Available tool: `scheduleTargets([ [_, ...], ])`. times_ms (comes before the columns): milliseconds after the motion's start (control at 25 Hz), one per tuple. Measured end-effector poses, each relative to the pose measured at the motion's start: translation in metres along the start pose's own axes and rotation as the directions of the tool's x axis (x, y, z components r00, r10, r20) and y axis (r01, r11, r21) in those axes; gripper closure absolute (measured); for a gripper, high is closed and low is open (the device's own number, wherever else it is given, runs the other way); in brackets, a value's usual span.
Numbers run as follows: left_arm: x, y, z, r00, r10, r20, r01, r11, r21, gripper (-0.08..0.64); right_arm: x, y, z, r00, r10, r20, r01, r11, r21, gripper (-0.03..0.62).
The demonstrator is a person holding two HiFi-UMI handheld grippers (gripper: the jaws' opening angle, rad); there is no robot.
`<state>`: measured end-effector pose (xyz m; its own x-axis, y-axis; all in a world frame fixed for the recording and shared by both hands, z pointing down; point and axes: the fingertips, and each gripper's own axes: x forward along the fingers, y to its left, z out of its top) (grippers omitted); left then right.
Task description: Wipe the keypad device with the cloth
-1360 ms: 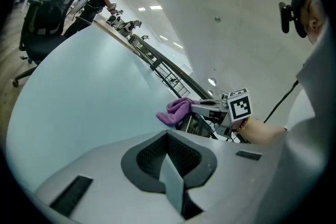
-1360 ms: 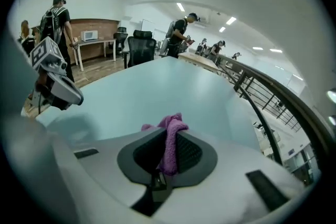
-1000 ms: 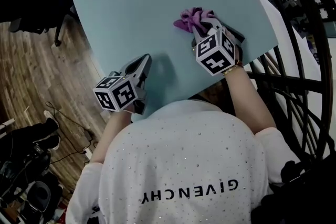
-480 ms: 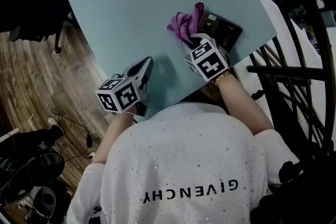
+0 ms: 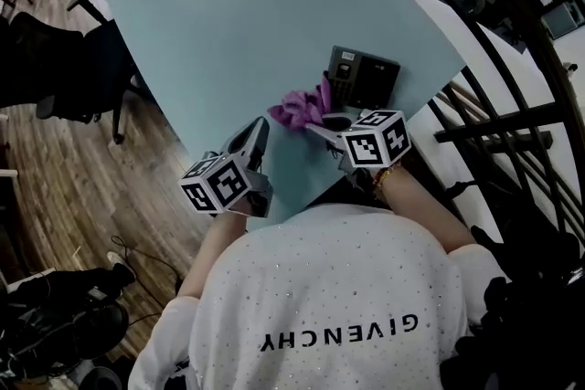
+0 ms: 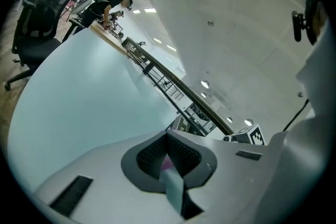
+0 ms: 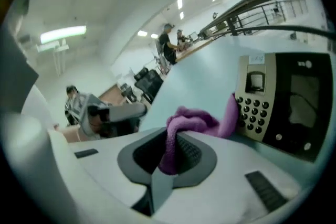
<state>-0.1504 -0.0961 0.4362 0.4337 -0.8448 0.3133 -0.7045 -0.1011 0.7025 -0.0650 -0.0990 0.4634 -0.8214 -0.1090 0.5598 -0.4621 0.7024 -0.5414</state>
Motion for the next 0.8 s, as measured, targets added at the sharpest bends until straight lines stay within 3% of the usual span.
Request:
scheduleTargets([
  [120,0.001,-0.025,0.025,0.996,-0.081,0.022,0.08,0.996,0.038,0.558,-0.035,0.034,0.05,0.96,0.149,0.237,-0.171,0.982,0.078,0.566],
  [200,0.002,-0.051,0.037,0.989,-0.143,0.033,0.14,0.987,0.074,0.558,-0.07,0.051,0.076,0.909,0.206,0.363,-0.237,0.97,0.044,0.566],
  [280,0.003,-0.079,0.05,0.977,-0.207,0.054,0.201,0.975,0.098,0.558,-0.109,0.065,0.102,0.847,0.234,0.478,-0.251,0.968,-0.031,0.566],
  [360,0.002,-0.11,0.066,0.959,-0.273,0.074,0.261,0.956,0.136,0.558,-0.155,0.073,0.128,0.785,0.218,0.58,-0.173,0.976,-0.132,0.566],
  [440,-0.002,-0.143,0.085,0.939,-0.33,0.094,0.307,0.931,0.199,0.558,-0.206,0.074,0.152,0.732,0.144,0.665,0.004,0.977,-0.215,0.566],
  [520,-0.006,-0.174,0.107,0.919,-0.376,0.118,0.334,0.903,0.271,0.558,-0.254,0.07,0.172,0.686,0.041,0.726,0.195,0.951,-0.239,0.565],
  [600,-0.011,-0.199,0.122,0.905,-0.398,0.148,0.333,0.881,0.336,0.558,-0.292,0.063,0.18,0.647,-0.058,0.76,0.332,0.919,-0.213,0.565],
  [680,-0.017,-0.219,0.122,0.901,-0.396,0.179,0.301,0.866,0.399,0.558,-0.322,0.056,0.171,0.619,-0.139,0.773,0.41,0.897,-0.167,0.566],
  [800,-0.022,-0.248,0.108,0.907,-0.369,0.203,0.239,0.848,0.473,0.558,-0.359,0.05,0.145,0.607,-0.226,0.762,0.479,0.869,-0.123,0.566],
])
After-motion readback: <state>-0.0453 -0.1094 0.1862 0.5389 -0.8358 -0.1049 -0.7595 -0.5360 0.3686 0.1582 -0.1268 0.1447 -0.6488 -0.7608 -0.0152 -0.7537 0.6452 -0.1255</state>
